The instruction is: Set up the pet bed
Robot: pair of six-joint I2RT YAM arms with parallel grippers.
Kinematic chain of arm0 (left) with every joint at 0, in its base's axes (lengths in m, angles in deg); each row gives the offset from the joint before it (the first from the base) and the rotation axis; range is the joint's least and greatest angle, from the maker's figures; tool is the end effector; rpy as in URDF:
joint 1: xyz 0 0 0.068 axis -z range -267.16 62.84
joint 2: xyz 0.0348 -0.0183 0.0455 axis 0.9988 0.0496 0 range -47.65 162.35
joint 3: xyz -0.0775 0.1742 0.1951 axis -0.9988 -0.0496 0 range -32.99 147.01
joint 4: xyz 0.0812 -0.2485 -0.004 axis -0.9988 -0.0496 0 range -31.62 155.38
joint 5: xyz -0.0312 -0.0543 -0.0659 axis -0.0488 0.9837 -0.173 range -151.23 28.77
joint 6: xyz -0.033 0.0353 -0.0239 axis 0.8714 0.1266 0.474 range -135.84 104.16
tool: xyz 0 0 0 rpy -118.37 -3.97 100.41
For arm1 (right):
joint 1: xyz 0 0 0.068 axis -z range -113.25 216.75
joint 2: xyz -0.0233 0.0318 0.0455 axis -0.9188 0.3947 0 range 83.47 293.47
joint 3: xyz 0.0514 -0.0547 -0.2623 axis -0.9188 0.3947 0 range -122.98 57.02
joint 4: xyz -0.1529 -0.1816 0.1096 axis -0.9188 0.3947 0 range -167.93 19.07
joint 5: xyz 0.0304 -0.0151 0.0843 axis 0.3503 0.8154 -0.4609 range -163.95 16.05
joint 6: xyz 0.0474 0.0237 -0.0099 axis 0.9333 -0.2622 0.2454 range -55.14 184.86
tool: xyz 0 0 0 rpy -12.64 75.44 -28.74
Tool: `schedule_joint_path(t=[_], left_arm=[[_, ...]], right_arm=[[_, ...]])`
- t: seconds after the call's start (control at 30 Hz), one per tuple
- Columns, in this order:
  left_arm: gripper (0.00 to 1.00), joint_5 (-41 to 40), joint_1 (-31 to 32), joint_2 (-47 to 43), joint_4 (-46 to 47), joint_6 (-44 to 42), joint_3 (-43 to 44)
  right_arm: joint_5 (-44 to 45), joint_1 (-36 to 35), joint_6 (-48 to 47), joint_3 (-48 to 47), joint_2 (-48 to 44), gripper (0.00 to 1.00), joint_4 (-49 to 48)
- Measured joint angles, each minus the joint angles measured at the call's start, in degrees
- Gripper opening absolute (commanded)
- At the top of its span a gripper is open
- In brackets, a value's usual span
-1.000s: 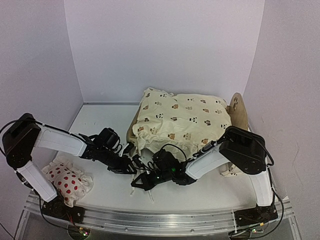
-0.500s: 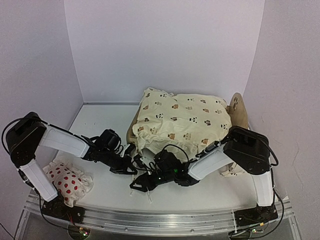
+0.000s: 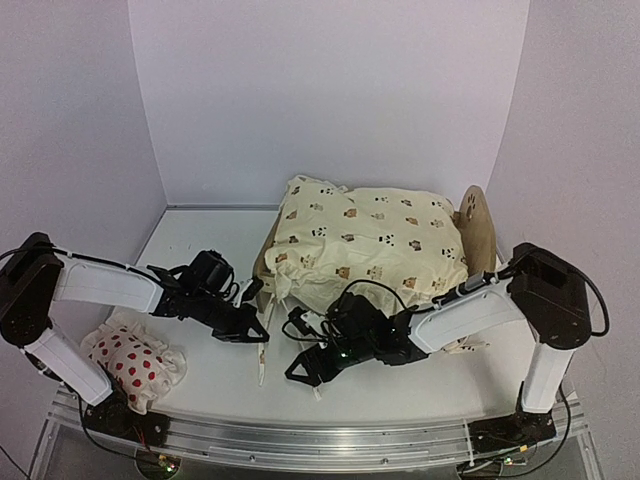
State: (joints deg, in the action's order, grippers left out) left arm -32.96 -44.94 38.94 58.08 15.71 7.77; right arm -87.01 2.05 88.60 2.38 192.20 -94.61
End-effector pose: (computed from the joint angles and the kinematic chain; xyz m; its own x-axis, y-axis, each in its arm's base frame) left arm 0.1970 -0.2015 0.1587 -0.9247 0.2167 -0.3131 0.3737 0.6744 -0.6369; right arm 0.1564 0.3500 0.1343 -0.6230 -0.4008 -0.6717 -0.7719 0.4536 0.4454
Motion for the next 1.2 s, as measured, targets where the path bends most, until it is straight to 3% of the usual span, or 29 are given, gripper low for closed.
schedule_joint_path(t=[0.23, 0.33, 0.53, 0.83, 0.93, 1.2], left_arm=[[0.0, -0.04, 0.0, -0.6, -0.35, 0.0, -0.01], [0.0, -0.07, 0.0, -0.6, -0.36, -0.01, -0.03], [0.0, -0.04, 0.0, -0.6, -0.35, -0.02, -0.03], [0.0, 0.0, 0.0, -0.6, -0.37, -0.07, -0.03], [0.0, 0.0, 0.0, -0.62, -0.49, -0.09, -0.03], [0.0, 0.05, -0.02, -3.3, -2.03, -0.18, -0.02]], right_arm=[[3.69, 0.0, -1.83, 0.39, -1.82, 0.56, 6.44], [4.91, -0.09, -2.61, 0.37, -1.82, 0.48, 8.7], [5.84, -0.26, -3.56, -1.32, -1.76, 0.5, 11.64], [5.51, -0.55, -4.47, -8.18, 4.02, 0.3, 11.61], [5.22, -0.61, -4.75, -10.04, 7.24, 0.17, 10.94], [3.53, -0.71, -3.99, -15.53, 12.71, 0.12, 7.94]])
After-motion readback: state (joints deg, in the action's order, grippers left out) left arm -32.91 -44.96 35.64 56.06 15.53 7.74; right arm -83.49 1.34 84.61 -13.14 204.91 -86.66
